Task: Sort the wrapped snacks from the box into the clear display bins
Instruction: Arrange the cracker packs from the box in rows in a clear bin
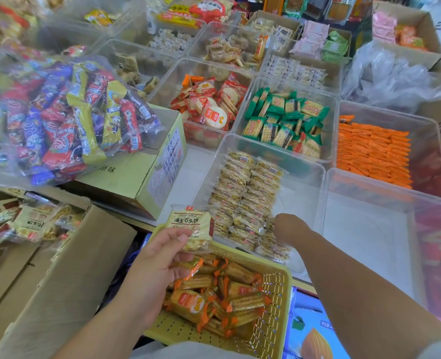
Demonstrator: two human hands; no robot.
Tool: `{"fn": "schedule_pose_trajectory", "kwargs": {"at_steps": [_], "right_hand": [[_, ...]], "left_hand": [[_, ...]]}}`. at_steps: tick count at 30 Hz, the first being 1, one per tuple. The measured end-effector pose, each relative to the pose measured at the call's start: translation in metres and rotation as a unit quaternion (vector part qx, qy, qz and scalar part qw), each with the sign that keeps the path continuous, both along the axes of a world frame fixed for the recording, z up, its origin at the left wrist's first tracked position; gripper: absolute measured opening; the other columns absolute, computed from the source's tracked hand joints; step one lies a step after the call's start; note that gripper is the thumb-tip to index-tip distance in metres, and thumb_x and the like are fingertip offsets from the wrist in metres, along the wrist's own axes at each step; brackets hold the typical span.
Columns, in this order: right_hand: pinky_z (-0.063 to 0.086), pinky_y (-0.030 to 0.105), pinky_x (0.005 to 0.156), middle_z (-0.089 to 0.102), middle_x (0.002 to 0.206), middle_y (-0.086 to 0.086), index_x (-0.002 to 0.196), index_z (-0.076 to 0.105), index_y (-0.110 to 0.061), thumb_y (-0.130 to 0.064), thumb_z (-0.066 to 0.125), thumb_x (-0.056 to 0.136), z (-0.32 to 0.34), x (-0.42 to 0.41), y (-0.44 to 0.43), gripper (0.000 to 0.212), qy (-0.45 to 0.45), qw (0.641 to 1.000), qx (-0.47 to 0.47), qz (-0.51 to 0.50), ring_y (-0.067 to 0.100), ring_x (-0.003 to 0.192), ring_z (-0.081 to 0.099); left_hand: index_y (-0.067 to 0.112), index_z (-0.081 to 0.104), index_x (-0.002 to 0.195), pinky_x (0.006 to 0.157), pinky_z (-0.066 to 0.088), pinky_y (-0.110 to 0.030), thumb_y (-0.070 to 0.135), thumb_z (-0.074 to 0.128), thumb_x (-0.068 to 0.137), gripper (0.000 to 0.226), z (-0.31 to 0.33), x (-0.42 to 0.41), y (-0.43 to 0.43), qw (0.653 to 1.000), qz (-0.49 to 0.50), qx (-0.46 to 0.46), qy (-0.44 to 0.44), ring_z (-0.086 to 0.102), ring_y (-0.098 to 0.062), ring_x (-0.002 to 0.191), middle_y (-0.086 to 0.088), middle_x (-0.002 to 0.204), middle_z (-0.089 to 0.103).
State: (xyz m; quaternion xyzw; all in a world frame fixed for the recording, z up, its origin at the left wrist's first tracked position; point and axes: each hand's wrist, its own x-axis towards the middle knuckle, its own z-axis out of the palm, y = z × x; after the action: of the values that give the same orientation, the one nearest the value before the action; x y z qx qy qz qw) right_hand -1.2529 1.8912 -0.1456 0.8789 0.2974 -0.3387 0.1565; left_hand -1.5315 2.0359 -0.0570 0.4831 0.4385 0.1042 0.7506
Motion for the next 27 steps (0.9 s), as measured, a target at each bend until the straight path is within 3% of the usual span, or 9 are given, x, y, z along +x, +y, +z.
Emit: {"fn": "schedule_pose_trajectory", "kwargs": {"at_steps": [4, 7, 9, 11, 15, 20, 23, 25, 27], "right_hand": [[0.036, 0.022, 0.053, 0.047, 0.077, -0.001, 0.068, 0.045, -0.014, 0.001, 0.049, 0.091, 0.01, -0.009, 0.001, 0.027, -0.01, 1.0, 0.007, -0.011, 0.012, 0.063, 0.045], [0.045, 0.031, 0.065, 0.056, 0.078, 0.0, 0.085, 0.06, -0.017, -0.025, 0.049, 0.097, 0.033, -0.018, -0.002, 0.018, -0.104, 0.99, 0.077, -0.052, 0.018, 0.073, 0.052], [0.052, 0.034, 0.076, 0.065, 0.094, 0.001, 0.11, 0.066, -0.021, -0.046, 0.048, 0.1, 0.05, -0.026, -0.005, 0.032, -0.145, 0.979, 0.139, -0.045, 0.022, 0.086, 0.057], [0.051, 0.035, 0.091, 0.066, 0.124, 0.0, 0.134, 0.057, -0.031, -0.052, 0.059, 0.095, 0.065, -0.039, -0.011, 0.044, -0.083, 0.957, 0.272, -0.06, 0.021, 0.111, 0.06], [0.037, 0.031, 0.115, 0.042, 0.155, -0.018, 0.146, 0.043, -0.049, -0.033, 0.081, 0.083, 0.095, -0.073, -0.034, 0.075, 0.158, 0.844, 0.512, -0.026, 0.0, 0.142, 0.037], [0.039, 0.033, 0.113, 0.054, 0.147, -0.016, 0.129, 0.068, -0.034, -0.011, 0.085, 0.079, 0.096, -0.089, -0.059, 0.057, 0.178, 0.78, 0.599, -0.04, 0.003, 0.139, 0.044], [0.042, 0.02, 0.106, 0.063, 0.133, -0.024, 0.122, 0.072, -0.032, -0.028, 0.082, 0.082, 0.092, -0.09, -0.072, 0.042, 0.175, 0.767, 0.605, -0.119, -0.002, 0.13, 0.051], [0.045, 0.012, 0.092, 0.07, 0.114, -0.026, 0.113, 0.073, -0.036, -0.039, 0.078, 0.081, 0.089, -0.088, -0.079, 0.032, 0.155, 0.751, 0.613, -0.19, -0.004, 0.113, 0.061], [0.045, 0.007, 0.075, 0.071, 0.09, -0.022, 0.097, 0.07, -0.036, -0.03, 0.079, 0.085, 0.086, -0.081, -0.085, 0.016, 0.129, 0.736, 0.62, -0.239, -0.004, 0.087, 0.065]], "left_hand": [[0.029, 0.077, 0.106, 0.07, 0.056, -0.034, 0.035, 0.067, 0.093, 0.018, 0.008, 0.002, 0.001, 1.0, -0.022, 0.007, -0.008, 0.066, -0.024, 0.094, 0.001, 0.114, 0.073], [0.021, 0.077, 0.101, 0.065, 0.055, -0.035, 0.036, 0.07, 0.084, 0.024, 0.017, 0.006, 0.001, 0.999, -0.021, -0.018, -0.035, 0.064, -0.039, 0.101, -0.016, 0.118, 0.071], [0.018, 0.077, 0.096, 0.063, 0.055, -0.035, 0.038, 0.07, 0.079, 0.027, 0.022, 0.009, 0.001, 0.997, -0.026, -0.039, -0.055, 0.065, -0.04, 0.097, -0.02, 0.117, 0.071], [0.017, 0.075, 0.091, 0.065, 0.055, -0.037, 0.042, 0.07, 0.078, 0.029, 0.027, 0.013, -0.001, 0.994, -0.057, -0.059, -0.077, 0.067, -0.033, 0.09, -0.018, 0.111, 0.071], [0.017, 0.069, 0.083, 0.071, 0.051, -0.04, 0.043, 0.064, 0.085, 0.027, 0.028, 0.023, -0.007, 0.971, -0.159, -0.142, -0.11, 0.066, -0.026, 0.083, -0.014, 0.108, 0.071], [0.019, 0.072, 0.105, 0.077, 0.051, -0.044, 0.05, 0.064, 0.086, 0.037, 0.029, 0.039, -0.017, 0.949, -0.244, -0.184, -0.081, 0.066, -0.028, 0.09, -0.016, 0.12, 0.069], [0.048, 0.063, 0.129, 0.081, 0.055, -0.044, 0.059, 0.066, 0.082, 0.049, 0.029, 0.05, -0.018, 0.957, -0.273, -0.097, -0.019, 0.07, -0.028, 0.097, -0.008, 0.129, 0.07], [0.062, 0.06, 0.121, 0.092, 0.057, -0.046, 0.065, 0.063, 0.084, 0.037, 0.027, 0.06, -0.014, 0.958, -0.276, 0.062, 0.047, 0.072, -0.016, 0.101, 0.016, 0.123, 0.07], [0.062, 0.055, 0.121, 0.095, 0.053, -0.041, 0.074, 0.06, 0.078, 0.045, 0.02, 0.069, -0.001, 0.928, -0.282, 0.227, 0.093, 0.065, -0.008, 0.108, 0.028, 0.114, 0.065]]}}
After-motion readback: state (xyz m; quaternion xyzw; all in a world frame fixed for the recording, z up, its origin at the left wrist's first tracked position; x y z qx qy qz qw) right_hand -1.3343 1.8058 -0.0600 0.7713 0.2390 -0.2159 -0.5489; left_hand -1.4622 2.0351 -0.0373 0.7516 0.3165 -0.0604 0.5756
